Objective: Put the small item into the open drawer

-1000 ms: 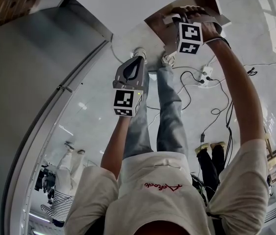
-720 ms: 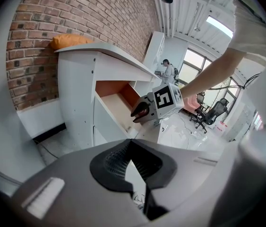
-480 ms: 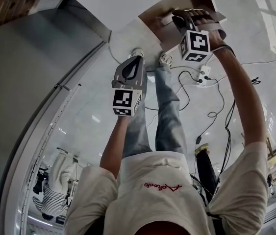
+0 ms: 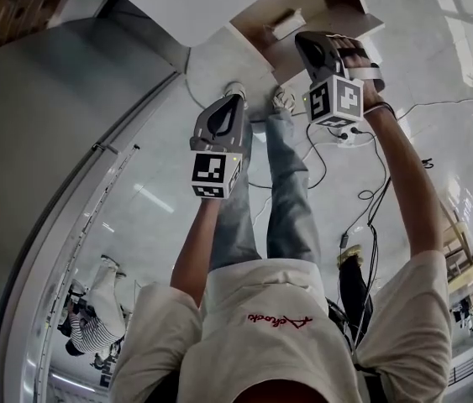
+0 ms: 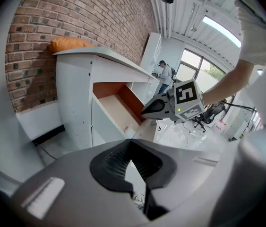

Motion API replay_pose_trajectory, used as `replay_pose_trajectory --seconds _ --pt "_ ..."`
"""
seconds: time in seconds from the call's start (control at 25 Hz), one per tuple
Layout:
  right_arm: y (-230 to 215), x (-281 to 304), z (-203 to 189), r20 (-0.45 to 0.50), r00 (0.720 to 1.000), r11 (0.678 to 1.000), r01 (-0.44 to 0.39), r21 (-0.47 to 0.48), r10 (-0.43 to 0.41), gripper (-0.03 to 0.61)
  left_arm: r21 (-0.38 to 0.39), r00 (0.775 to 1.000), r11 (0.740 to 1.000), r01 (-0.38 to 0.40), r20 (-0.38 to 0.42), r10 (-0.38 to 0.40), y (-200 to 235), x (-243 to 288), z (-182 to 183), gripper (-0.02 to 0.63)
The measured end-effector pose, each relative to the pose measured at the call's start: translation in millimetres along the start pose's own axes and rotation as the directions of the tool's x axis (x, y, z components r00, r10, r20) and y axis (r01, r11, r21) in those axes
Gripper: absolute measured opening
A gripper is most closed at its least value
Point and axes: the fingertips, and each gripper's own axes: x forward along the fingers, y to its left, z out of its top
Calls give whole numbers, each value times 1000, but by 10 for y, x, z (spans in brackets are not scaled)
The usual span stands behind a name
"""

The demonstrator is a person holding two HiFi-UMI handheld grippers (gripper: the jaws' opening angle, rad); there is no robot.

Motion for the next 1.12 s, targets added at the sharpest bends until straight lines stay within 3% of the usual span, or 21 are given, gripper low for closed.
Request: replay_pose_trajectory --seconds 0.16,0.28,0.44,0.6,0.88,1.0,1.12 --pt "27 -178 86 35 998 987 46 152 -51 12 3 1000 1000 1 2 -1 -16 -27 -7 6" --pt "51 -310 107 47 994 950 76 303 -94 12 12 1000 1000 1 5 -1 -17 -48 8 6" --pt "85 -498 143 52 986 870 114 479 -157 12 20 1000 1000 -4 13 4 26 -73 61 6" --pt "101 -745 213 56 970 769 153 621 -238 12 33 1000 999 -5 14 4 41 -124 138 6" --pt "158 -1071 217 26 943 587 185 788 -332 12 56 1000 998 -7 24 6 43 -179 253 6" --pt "185 -1159 190 8 939 549 193 813 -343 12 65 999 998 -6 37 3 12 -206 350 6" --pt "155 -1259 167 -2 936 536 204 819 -353 12 77 998 997 -4 57 -1 -35 -237 500 6"
